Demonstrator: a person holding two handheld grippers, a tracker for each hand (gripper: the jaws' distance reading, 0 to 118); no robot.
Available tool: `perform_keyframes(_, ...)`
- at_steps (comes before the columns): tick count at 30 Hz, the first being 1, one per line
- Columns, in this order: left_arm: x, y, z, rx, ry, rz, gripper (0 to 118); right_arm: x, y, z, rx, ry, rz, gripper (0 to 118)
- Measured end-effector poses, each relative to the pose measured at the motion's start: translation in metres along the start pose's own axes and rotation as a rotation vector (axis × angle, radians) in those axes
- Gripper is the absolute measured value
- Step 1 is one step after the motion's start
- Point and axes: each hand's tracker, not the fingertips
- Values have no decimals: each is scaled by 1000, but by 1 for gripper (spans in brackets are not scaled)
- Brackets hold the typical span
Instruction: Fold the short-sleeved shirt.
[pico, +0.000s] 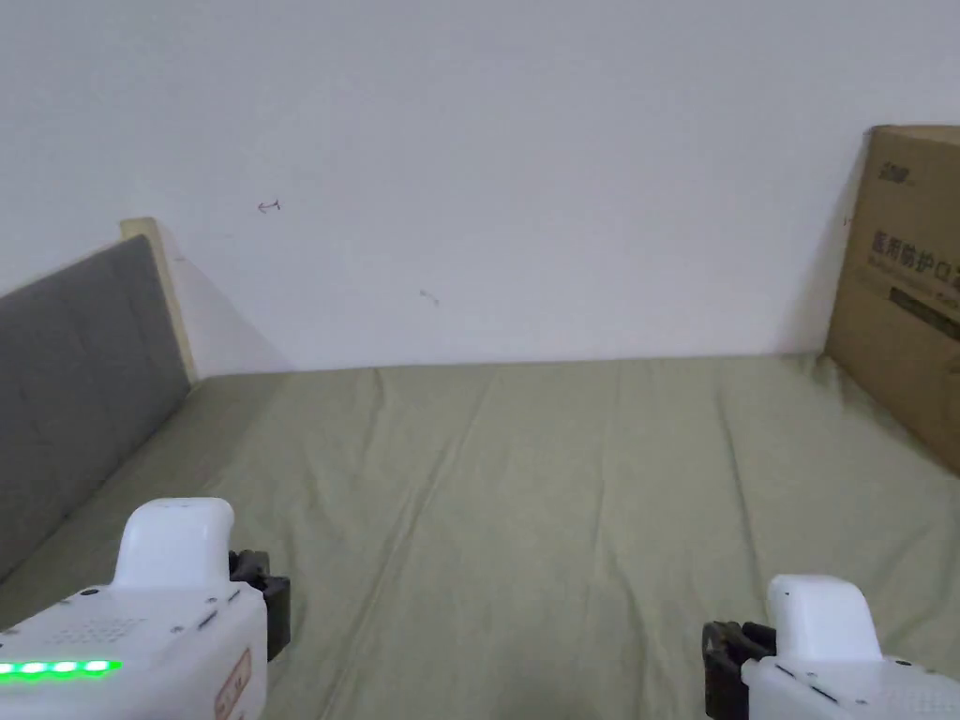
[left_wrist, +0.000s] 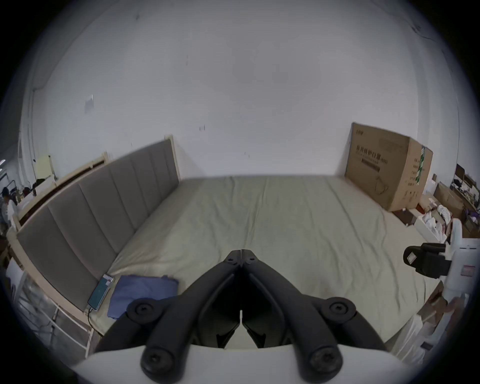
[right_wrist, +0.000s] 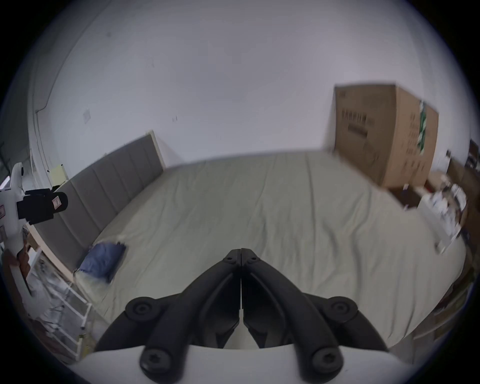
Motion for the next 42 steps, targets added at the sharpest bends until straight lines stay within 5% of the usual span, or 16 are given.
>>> perform_keyframes(4, 29, 5, 25, 106, -32, 89, 0, -13, 22, 33, 191, -84, 94, 0)
perform_keyframes(11, 64, -2, 50, 234, 23, -1, 0, -20, 30, 63, 356, -173, 135, 0)
perform_keyframes(15, 71, -4, 57, 256, -1, 30, 0, -13, 27, 73, 367, -122, 44, 0)
perform_keyframes(21, 86, -9, 62, 296, 49, -82, 0, -11, 25, 70, 334, -160, 70, 0)
perform_keyframes(29, 82, -12, 62, 300, 21, -36, 0, -10, 25, 67, 307, -163, 84, 0)
perform_keyframes(31, 79, -11, 62, 296, 10, -7, 15, -10, 25, 67, 305, -168, 84, 2)
perform_keyframes(33, 75, -11, 62, 286, -7, 17, 44, -9, 25, 66, 303, -178, 74, 17)
perform_keyframes(38, 74, -11, 60, 272, 5, 23, 100, -2, 25, 66, 298, -161, 48, 94)
perform_keyframes(42, 72, -11, 61, 268, -22, 45, 117, -4, 26, 68, 323, -176, 69, 111)
